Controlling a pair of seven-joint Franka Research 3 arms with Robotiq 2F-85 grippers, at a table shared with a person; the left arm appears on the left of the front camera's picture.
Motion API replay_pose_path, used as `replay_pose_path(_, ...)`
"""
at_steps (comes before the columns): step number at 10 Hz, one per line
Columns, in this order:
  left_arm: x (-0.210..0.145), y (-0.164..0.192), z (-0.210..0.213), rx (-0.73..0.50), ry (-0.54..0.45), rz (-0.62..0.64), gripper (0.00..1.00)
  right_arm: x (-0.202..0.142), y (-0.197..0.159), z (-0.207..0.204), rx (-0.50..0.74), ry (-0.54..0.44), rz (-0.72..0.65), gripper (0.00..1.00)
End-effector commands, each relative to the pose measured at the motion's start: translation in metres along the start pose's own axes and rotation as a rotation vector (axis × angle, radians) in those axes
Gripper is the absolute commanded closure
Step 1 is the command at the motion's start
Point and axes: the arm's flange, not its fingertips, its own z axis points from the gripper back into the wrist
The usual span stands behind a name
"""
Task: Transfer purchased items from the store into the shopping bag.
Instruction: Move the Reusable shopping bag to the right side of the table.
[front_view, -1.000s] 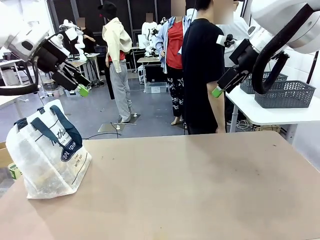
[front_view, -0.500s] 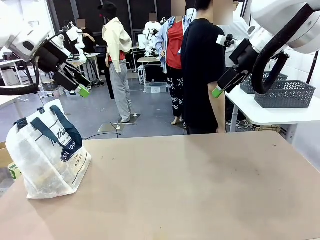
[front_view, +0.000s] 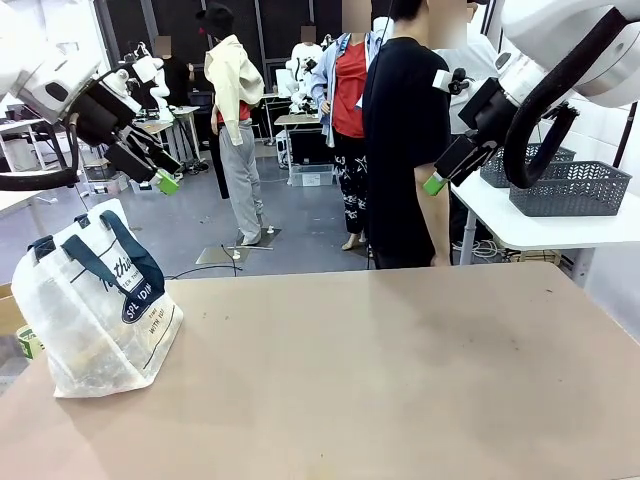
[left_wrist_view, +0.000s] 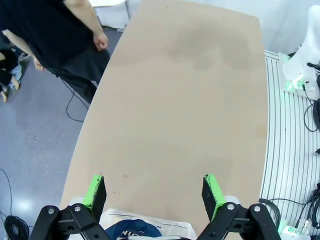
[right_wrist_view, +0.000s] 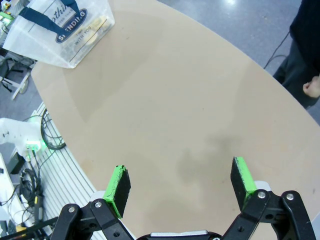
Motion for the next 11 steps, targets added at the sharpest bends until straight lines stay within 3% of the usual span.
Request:
replay_pose_path(1,0.0,-0.0011,0.0021,0.0,-0.014,-0.002,0.0,0.0022,0.0004,-0.001,-0.016,0.019,-0.014,0.0)
replay_pose_path(11,0.0,-0.0011,0.0021,0.0,-0.014,-0.002,0.0,0.0022,0.0004,-0.001,-0.016,0.019,-0.014,0.0)
